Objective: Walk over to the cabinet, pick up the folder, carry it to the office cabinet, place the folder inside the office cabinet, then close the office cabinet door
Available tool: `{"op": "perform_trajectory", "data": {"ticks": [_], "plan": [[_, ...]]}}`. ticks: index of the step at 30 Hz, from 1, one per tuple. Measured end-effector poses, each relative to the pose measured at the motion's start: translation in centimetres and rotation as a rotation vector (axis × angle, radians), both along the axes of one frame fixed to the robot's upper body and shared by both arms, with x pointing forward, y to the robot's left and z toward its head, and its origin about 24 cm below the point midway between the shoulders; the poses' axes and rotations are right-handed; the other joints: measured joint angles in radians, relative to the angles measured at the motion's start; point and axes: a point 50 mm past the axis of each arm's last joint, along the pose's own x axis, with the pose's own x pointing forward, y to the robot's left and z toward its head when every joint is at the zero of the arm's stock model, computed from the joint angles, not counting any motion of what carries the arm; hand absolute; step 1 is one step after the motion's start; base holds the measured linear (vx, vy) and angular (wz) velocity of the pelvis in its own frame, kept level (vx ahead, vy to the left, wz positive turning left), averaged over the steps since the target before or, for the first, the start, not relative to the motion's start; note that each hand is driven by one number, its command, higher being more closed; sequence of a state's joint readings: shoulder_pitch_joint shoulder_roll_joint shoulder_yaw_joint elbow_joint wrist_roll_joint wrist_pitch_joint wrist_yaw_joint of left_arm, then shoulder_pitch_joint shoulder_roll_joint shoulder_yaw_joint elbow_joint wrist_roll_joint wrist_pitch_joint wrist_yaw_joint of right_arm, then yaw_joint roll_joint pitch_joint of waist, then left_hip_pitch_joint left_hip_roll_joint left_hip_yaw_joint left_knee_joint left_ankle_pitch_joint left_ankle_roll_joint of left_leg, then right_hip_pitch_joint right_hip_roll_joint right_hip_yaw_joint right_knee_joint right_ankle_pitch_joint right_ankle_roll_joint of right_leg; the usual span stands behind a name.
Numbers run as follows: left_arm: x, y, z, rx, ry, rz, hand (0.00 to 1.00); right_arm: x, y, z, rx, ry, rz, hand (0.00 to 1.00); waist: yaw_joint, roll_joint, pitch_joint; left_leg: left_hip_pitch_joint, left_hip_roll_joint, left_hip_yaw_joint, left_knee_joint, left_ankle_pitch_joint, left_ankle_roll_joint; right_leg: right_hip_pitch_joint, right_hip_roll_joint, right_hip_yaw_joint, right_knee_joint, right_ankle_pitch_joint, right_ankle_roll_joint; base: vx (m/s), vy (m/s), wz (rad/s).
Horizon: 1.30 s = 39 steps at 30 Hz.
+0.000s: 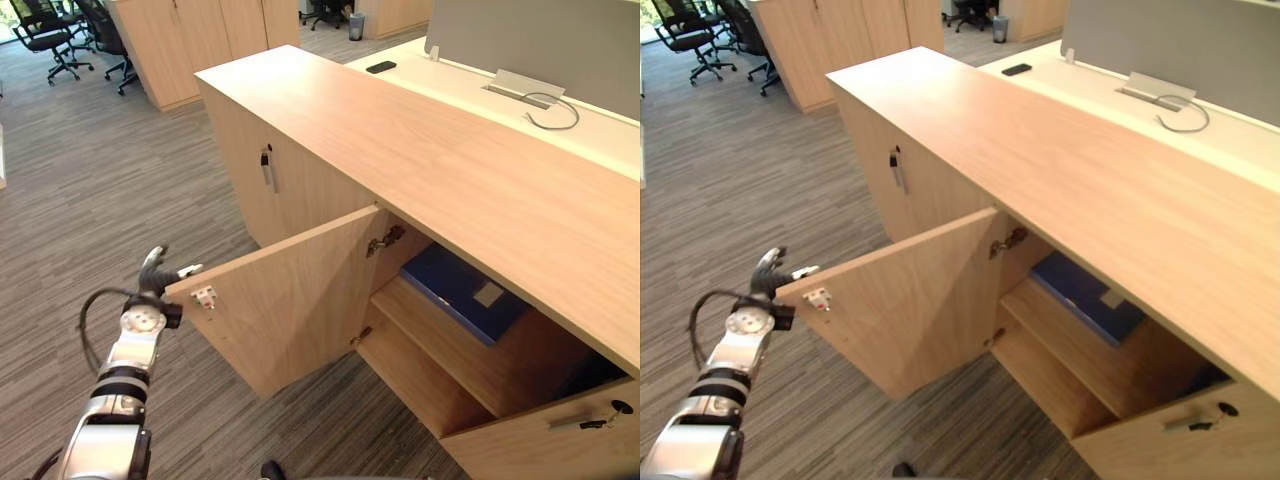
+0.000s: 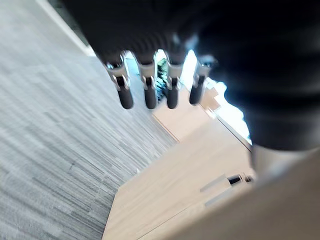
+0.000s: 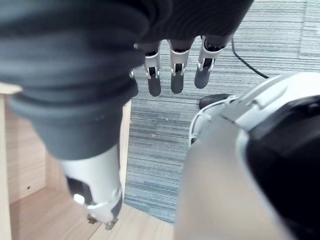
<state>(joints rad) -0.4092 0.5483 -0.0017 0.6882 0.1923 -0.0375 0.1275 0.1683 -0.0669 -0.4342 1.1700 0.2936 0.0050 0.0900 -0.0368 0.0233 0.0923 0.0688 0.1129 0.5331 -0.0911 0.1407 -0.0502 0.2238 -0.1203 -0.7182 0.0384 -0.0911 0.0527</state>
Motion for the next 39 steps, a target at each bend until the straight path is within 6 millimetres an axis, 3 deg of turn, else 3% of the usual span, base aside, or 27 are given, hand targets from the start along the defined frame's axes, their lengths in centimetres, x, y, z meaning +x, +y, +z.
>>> {"op": "perform_trajectory", "data": {"ticks": [5,10,11,15,17,19,21,24,31,36,39], "plan": [[0.7,-3.5,1.5,0.38,0.0,-0.227,0.0,0.1,0.3,0.0,0.0,-0.004,0.004,0.0,0.002,-0.009,0.008,-0.005,-0.026,0.011,0.0,-0.003,0.01,-0.017,-0.039,0.014,0.013,0.003,0.005,-0.12,0.061,-0.06],[-1.1,-7.5,1.5,0.47,-0.095,-0.414,0.0,0.2,0.4,-0.1,-0.003,-0.006,0.003,0.0,0.001,-0.018,0.018,-0.017,-0.05,0.011,-0.001,0.001,0.027,-0.03,-0.064,0.019,0.011,0.019,0.03,-0.1,0.06,0.0],[-1.4,-8.1,1.4,0.465,-0.105,-0.439,0.0,0.3,0.4,-0.1,-0.005,-0.005,0.002,0.0,0.001,-0.018,0.018,-0.017,-0.051,0.01,-0.001,0.002,0.028,-0.03,-0.066,0.019,0.01,0.021,0.033,-0.11,0.037,0.02],[-4.5,-13.4,-0.5,0.337,-0.145,-0.658,0.0,0.5,0.4,0.0,-0.009,-0.007,0.001,0.0,-0.003,-0.016,0.017,-0.017,-0.058,0.005,-0.001,-0.008,0.044,-0.03,-0.071,0.022,0.009,0.018,0.037,-0.06,0.014,0.0],[-6.7,-17.6,-2.0,0.174,-0.131,-0.818,0.0,0.6,0.4,0.0,-0.013,-0.002,0.003,0.0,-0.008,-0.015,0.017,-0.02,-0.064,0.005,-0.001,-0.013,0.051,-0.034,-0.074,0.033,0.007,0.018,0.038,-0.03,0.006,-0.03],[-8.4,-20.1,-3.2,0.077,-0.084,-0.936,0.0,0.7,0.3,0.0,-0.024,0.006,0.025,0.0,-0.017,-0.014,0.016,-0.021,-0.068,0.003,-0.001,-0.018,0.058,-0.036,-0.076,0.035,0.006,0.018,0.038,0.0,0.0,0.0],[-11.3,-23.3,-4.8,-0.078,0.007,-1.062,0.0,0.5,0.3,-0.1,-0.03,0.032,0.059,0.0,-0.033,-0.013,0.007,-0.039,-0.073,0.001,-0.001,-0.02,0.061,-0.055,-0.08,0.036,0.004,0.019,0.04,0.05,-0.008,-0.02],[-12.3,-24.5,-5.2,-0.207,0.054,-1.088,0.0,-0.7,0.1,-0.3,-0.03,0.103,0.107,0.0,-0.031,-0.015,0.003,-0.05,-0.076,-0.002,0.0,-0.015,0.069,-0.064,-0.081,0.035,0.003,0.036,0.044,0.07,-0.018,0.0],[-12.1,-24.3,-5.3,-0.318,0.117,-1.088,0.0,-1.6,-0.3,-0.2,-0.004,0.196,0.39,0.0,-0.038,-0.014,-0.01,-0.048,-0.072,-0.025,0.003,-0.01,0.07,-0.05,-0.066,0.031,-0.016,0.038,0.048,0.04,-0.044,0.01],[-11.7,-24.0,-5.4,-0.373,0.136,-1.056,0.0,-1.5,-0.5,-0.2,0.01,0.184,0.383,0.0,-0.052,-0.014,-0.008,-0.042,-0.071,-0.022,-0.001,-0.014,0.063,-0.048,-0.065,0.038,-0.021,0.038,0.046,-0.02,-0.013,-0.06],[-11.5,-22.7,-6.6,-0.496,0.178,-0.932,0.0,-1.4,-0.5,-0.2,0.009,0.18,0.385,0.0,-0.054,-0.017,-0.005,-0.026,-0.069,0.0,-0.001,-0.024,0.057,-0.044,-0.066,0.06,-0.029,0.035,0.042,-0.03,0.004,-0.23]]}}
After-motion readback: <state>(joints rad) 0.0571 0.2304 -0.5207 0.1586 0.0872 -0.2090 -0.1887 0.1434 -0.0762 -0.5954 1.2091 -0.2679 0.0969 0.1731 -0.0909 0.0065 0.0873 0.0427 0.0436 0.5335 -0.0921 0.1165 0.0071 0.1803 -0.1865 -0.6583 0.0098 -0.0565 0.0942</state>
